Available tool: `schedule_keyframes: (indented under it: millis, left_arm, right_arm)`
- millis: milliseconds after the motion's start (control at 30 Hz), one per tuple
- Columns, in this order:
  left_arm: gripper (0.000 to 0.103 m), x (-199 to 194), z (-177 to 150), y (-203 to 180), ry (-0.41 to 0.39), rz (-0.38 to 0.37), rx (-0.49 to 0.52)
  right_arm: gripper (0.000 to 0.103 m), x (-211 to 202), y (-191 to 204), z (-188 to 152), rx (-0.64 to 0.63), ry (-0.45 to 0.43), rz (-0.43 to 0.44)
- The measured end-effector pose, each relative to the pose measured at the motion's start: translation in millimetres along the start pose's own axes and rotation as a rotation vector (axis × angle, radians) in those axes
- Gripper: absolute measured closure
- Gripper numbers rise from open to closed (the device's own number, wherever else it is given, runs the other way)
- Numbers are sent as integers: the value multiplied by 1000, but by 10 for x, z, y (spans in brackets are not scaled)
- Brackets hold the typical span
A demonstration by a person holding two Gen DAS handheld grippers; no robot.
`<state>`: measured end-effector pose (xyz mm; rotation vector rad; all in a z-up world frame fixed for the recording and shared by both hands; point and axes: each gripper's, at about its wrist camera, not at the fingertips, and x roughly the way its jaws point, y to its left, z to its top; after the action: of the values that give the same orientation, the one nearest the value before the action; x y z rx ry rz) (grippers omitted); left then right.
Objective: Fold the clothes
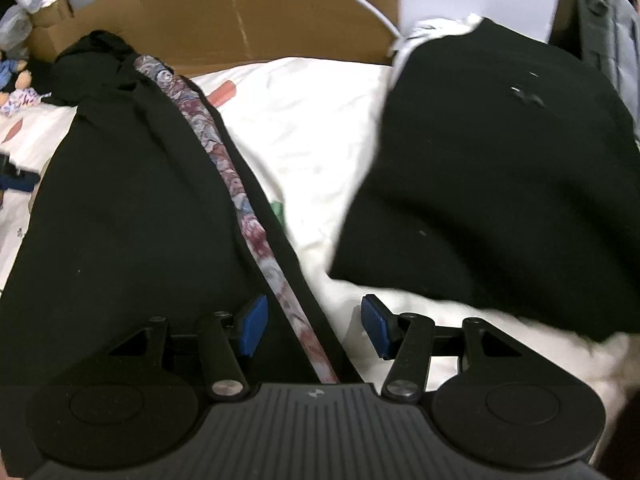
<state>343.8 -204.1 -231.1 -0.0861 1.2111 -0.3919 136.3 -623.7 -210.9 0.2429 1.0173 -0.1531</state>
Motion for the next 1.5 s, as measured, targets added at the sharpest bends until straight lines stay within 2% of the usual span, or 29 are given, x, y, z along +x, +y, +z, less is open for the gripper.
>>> schedule_keyframes:
  millis: [200, 333, 367, 400, 467, 633, 700, 800, 867, 967, 1033, 1067, 1133, 1167, 1200, 1400, 1500]
  left_arm:
    - [69, -17, -325, -73, 69, 22, 53]
    - [69, -9, -522, -94, 113, 50, 89]
    - [70, 1, -573, -98, 120, 59, 90]
    - [70, 10, -616, -103, 127, 62, 88]
    - [70, 6, -674, -143, 138, 65, 97]
    - [71, -86, -802, -267, 202, 87, 149]
    - [71, -139, -887, -321, 260, 141, 220]
    - [71, -258, -975, -402, 314, 237, 353]
    - [71, -347, -987, -445, 363, 278, 388]
    - [69, -543, -945, -539, 349, 284, 344]
    - [63, -670, -923, -613, 328, 265, 314]
    - [56, -742, -919, -663, 314, 255, 302]
    - [51, -824, -937, -783, 287, 250, 292]
    - [49, -852, -953, -845, 271, 249, 273]
    - [48, -881, -983, -885, 261, 245, 241]
    - [44, -1007, -1139, -1030, 193, 188, 120]
    - [44, -1087, -1211, -1064, 170, 193, 56]
  right_arm:
    - [46, -139, -170, -234, 87, 27, -4]
    - [46, -76, -195, -347, 80, 66, 4]
    - [49, -58, -190, -345, 64, 71, 8]
    - [62, -41, -185, -342, 48, 76, 12]
    - [78, -26, -171, -350, 27, 82, 18]
    - [89, -26, -185, -353, -12, 81, 30]
    - [90, -51, -231, -346, -11, 74, 41]
    - [90, -97, -292, -337, 3, 62, 58]
    - [90, -143, -321, -316, 14, 50, 71]
    - [89, -244, -338, -268, 29, 27, 88]
    - [89, -318, -339, -235, 39, 11, 104]
    - [85, -354, -339, -221, 41, 0, 109]
    - [74, -426, -338, -193, 43, -24, 120]
    - [63, -443, -338, -181, 46, -34, 125]
    - [57, -509, -360, -173, 69, -64, 154]
    - [52, -527, -418, -158, 118, -79, 202]
    - [51, -526, -474, -136, 161, -79, 227]
